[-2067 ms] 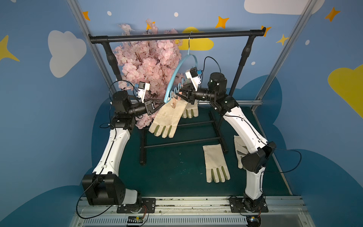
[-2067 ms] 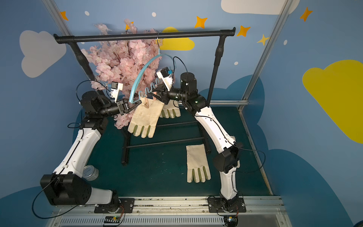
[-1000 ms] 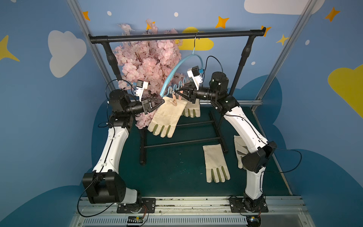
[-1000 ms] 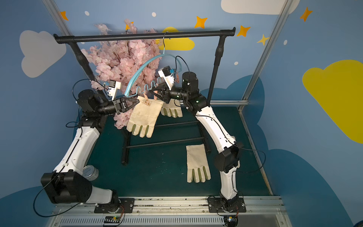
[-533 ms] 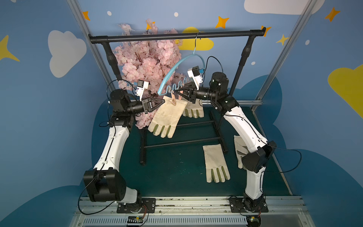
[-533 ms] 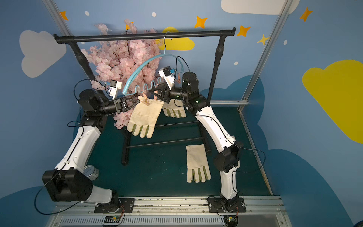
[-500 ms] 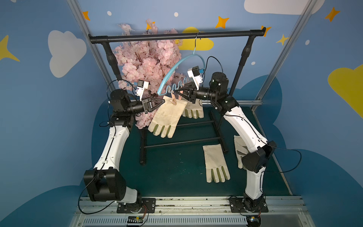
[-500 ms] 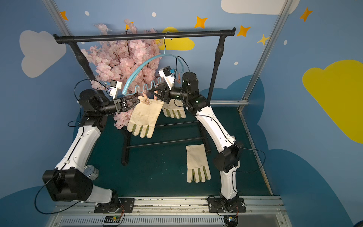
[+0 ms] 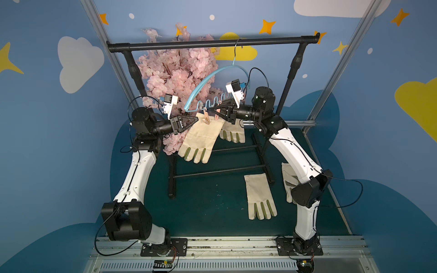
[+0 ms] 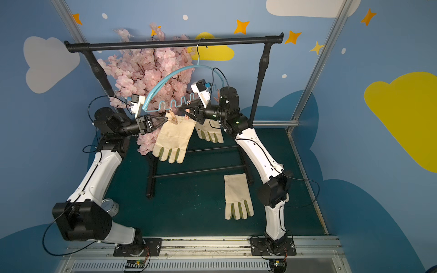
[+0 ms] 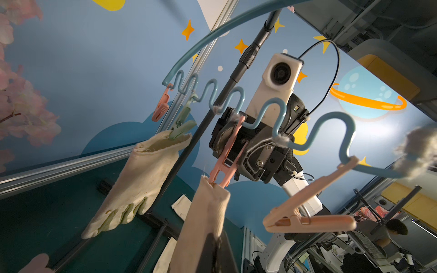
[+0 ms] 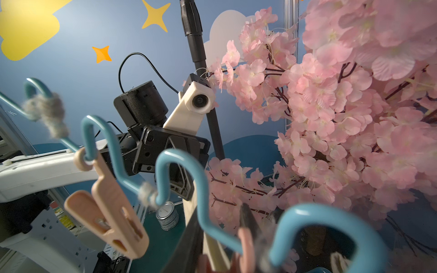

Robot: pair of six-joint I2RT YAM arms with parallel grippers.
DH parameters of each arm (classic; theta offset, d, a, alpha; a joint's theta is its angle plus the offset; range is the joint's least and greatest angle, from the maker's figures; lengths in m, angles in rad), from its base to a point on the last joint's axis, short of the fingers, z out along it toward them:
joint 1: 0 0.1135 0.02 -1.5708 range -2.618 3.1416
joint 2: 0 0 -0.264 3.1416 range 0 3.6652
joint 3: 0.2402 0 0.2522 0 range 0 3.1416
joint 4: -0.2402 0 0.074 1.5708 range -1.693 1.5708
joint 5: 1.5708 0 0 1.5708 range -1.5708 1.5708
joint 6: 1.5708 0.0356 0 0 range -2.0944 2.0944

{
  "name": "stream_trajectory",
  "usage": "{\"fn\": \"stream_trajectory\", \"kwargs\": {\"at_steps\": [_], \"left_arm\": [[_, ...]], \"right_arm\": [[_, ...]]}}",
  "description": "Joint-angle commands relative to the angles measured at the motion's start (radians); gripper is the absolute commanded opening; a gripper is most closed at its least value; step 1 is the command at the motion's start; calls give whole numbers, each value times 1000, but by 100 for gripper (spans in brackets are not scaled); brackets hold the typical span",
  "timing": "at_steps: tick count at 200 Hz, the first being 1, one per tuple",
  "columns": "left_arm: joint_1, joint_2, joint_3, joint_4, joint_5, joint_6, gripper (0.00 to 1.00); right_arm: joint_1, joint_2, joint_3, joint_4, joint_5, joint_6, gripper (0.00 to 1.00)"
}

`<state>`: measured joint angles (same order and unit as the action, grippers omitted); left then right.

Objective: Clip the gloves onto a hanger to dry
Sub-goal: Clamp the glove onto the hanger.

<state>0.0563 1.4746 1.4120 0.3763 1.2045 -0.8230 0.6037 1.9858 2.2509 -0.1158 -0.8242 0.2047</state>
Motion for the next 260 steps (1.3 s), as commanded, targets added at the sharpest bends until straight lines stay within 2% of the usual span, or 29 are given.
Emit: {"fn": "stream_trajectory", "kwargs": {"at_steps": [1, 48, 102, 130, 142, 148, 154, 191, 213, 227, 238, 260], "left_arm": [[-3, 8, 35, 46, -3, -15, 3], [-10, 8, 37, 70, -2, -32, 3], [-13, 29, 40, 203, -23, -141, 3], [-14, 29, 39, 183, -23, -126, 3], [-15, 25, 35, 139, -27, -89, 3], [-14, 20, 31, 111, -29, -64, 3], [-14, 16, 27, 87, -29, -42, 3], [-14, -15, -3, -38, -58, 71, 3], [-14, -30, -27, -86, -82, 115, 13], [-15, -41, -45, -109, -95, 136, 31], [-14, -49, -58, -126, -100, 153, 35], [-16, -68, -81, -139, -115, 164, 49]], "right_arm": [[-1, -12, -7, 41, -10, 6, 8], [1, -11, -9, 31, -9, 0, 8], [4, -15, -20, 28, -14, 1, 8], [4, -20, -26, 29, -12, -2, 9], [2, -21, -26, 29, -5, -6, 15], [2, -24, -28, 26, -1, -6, 28], [1, -26, -29, 24, 3, -8, 35], [-5, -55, -64, 22, 33, -28, 56], [-10, -88, -116, 29, 76, -40, 62], [-14, -120, -163, 45, 103, -47, 63], [-16, -148, -198, 51, 127, -55, 64], [-19, -205, -267, 51, 178, -76, 66]]}}
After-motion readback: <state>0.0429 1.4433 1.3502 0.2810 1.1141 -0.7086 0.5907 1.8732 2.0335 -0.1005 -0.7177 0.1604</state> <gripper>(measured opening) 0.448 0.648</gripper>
